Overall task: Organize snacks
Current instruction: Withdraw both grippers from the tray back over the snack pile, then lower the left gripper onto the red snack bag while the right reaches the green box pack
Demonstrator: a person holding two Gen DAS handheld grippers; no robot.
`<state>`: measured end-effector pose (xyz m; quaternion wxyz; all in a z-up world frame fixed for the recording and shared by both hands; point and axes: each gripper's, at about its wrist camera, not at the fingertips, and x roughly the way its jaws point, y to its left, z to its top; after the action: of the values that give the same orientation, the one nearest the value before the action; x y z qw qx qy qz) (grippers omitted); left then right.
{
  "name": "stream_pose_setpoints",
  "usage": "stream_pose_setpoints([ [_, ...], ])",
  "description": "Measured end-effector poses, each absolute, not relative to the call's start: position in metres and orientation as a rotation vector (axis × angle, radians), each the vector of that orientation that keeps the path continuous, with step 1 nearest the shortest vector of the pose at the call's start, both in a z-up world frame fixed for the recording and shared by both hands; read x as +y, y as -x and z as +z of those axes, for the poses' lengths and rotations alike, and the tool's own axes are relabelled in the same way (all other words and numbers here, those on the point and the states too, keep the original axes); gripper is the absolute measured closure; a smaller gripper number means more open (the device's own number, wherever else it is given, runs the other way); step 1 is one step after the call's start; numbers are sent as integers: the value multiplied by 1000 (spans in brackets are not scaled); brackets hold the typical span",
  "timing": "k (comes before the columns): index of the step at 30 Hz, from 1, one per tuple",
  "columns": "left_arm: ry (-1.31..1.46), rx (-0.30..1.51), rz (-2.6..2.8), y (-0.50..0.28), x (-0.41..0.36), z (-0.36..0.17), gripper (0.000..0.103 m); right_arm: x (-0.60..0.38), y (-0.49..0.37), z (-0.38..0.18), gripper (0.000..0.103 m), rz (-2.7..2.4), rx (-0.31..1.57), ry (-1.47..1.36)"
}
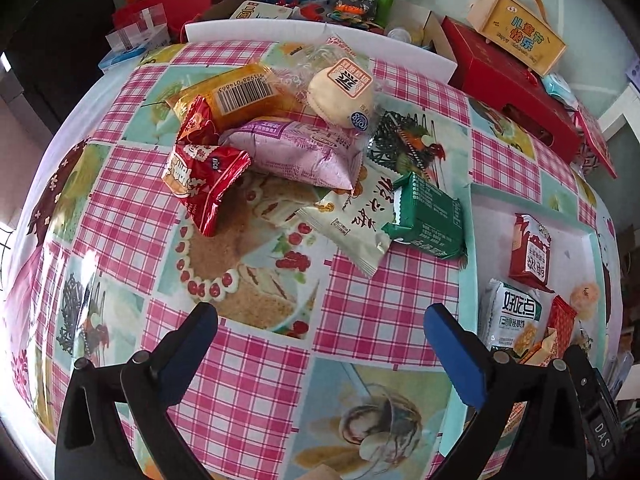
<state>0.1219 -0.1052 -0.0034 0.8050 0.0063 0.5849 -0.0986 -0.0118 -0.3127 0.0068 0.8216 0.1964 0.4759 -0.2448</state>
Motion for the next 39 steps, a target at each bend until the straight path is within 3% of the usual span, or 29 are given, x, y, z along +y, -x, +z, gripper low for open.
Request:
stream_pose_setpoints([
  [27,7,1221,-278,-161,-79,8,1,-236,-46,28,0,-292,892,-338],
  [39,130,1229,-275,-206,-47,-1,1,-210,-95,19,0,-235,957,-248],
])
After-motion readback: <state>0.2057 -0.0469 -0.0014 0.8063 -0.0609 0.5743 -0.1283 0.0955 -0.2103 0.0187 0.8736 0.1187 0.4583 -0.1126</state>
